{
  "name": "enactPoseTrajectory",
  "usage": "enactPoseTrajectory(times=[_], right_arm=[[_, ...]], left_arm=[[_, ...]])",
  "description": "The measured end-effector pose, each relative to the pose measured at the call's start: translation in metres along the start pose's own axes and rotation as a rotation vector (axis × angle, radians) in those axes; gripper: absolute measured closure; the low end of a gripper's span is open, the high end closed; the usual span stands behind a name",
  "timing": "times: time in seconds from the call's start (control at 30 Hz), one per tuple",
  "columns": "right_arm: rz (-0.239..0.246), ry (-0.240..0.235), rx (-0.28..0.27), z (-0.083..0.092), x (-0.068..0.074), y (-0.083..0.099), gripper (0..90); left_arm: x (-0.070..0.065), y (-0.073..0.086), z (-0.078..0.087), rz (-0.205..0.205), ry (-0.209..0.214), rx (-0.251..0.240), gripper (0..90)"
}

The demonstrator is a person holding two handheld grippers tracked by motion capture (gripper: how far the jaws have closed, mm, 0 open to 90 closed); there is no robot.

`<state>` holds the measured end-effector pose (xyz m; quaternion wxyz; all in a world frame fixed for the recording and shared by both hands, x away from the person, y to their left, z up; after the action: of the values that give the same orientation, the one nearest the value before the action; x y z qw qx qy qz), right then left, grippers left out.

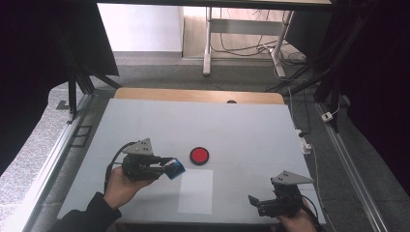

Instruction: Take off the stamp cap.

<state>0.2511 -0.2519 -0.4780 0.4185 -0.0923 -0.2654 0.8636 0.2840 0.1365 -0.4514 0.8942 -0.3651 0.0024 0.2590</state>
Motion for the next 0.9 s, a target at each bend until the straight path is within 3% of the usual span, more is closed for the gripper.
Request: enactPoseTrajectory(times=[0.4, 0.9], right_arm=[[0.084, -0.019, -0.048, 0.001, 0.011, -0.009, 0.0], [0.176, -0.133, -0.068, -0.007, 0.029, -0.029, 0.0]], left_arm=[[-0.002, -0.001, -0.002, -0.032, -0.001, 0.014, 69.8], [-0.003, -0.002, -0.002, -0.074, 0.022, 0.015, 69.9]])
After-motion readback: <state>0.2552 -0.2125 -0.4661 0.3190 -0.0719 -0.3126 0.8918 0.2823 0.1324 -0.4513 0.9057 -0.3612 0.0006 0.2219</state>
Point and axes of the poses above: each handheld gripper's, and its own axes: z roughly backward along the jaws, y roughly out of its underside, x roughly to its left, the point moved 3 cm from there along -z, roughly forward along the jaws, and after that the axes turned 15 degrees about x, right-handed, at the moved point
